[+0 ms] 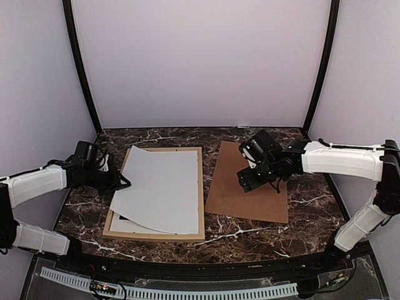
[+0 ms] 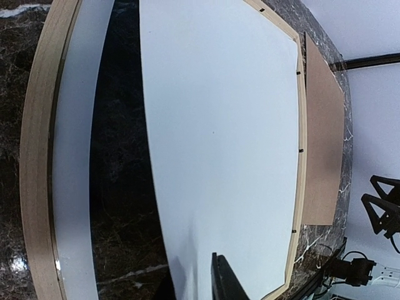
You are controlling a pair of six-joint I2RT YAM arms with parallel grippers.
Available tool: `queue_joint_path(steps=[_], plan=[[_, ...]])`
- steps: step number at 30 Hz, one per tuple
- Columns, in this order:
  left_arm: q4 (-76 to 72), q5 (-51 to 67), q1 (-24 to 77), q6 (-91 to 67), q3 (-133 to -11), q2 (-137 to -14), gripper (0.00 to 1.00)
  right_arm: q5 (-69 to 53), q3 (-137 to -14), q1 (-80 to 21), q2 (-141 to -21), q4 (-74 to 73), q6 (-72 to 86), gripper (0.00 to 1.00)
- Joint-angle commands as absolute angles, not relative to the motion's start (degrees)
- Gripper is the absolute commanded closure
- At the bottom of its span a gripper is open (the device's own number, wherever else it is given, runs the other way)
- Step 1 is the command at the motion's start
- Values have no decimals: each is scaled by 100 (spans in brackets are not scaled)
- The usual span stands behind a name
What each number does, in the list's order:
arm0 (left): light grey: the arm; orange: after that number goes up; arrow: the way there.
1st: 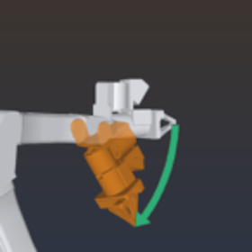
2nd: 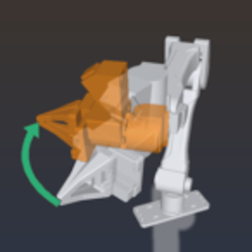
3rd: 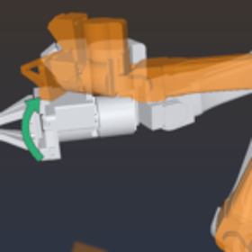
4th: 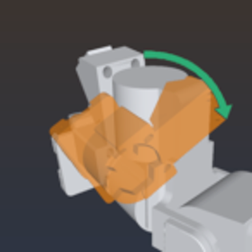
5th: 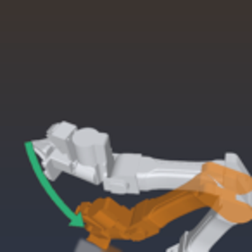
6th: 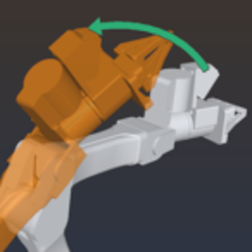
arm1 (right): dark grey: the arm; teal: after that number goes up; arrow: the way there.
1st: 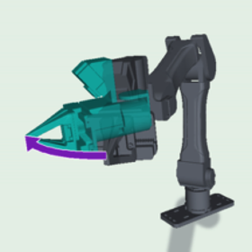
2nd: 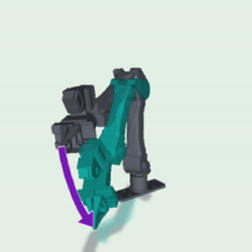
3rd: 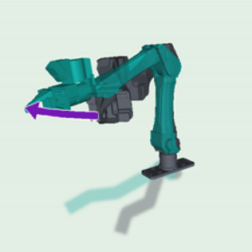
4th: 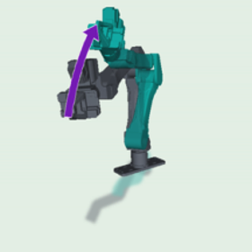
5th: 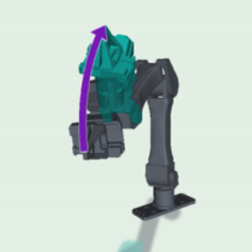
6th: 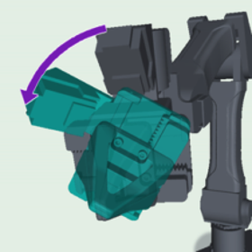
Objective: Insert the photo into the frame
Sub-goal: Place the photo on the mat board.
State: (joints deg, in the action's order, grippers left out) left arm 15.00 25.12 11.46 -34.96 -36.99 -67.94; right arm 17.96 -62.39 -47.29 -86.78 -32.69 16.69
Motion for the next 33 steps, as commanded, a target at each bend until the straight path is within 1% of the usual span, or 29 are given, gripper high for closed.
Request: queue_joint_path(steps=[1, 4, 6, 9, 12, 16, 27, 33], plan=[[1448, 2462, 1134, -3409, -3610, -6836, 81, 1768, -6172, -4685, -8693, -3104, 1733, 19], [1465, 2437, 1134, -3370, -3612, -6846, 77, 1767, -6162, -4685, -8709, -3099, 1732, 19], [1497, 2390, 1134, -3335, -3619, -6847, 71, 1767, -6163, -4685, -8708, -3099, 1731, 19], [1589, 2244, 1134, -3231, -3669, -6866, 59, 1753, -6153, -4685, -8710, -3094, 1731, 19], [1696, 2040, 1134, -3123, -3760, -6931, 49, 1741, -6152, -4685, -8715, -3069, 1731, 19], [1791, 1907, 1134, -2998, -3847, -7071, 45, 1738, -6144, -4685, -8718, -3066, 1731, 19], [1789, 1574, 1133, -2873, -3983, -7345, 40, 1731, -6069, -4676, -8735, -3009, 1749, 19], [2015, 1144, 1138, -2729, -4271, -7423, 31, 1682, -6103, -4652, -8743, -2990, 1775, 19]])
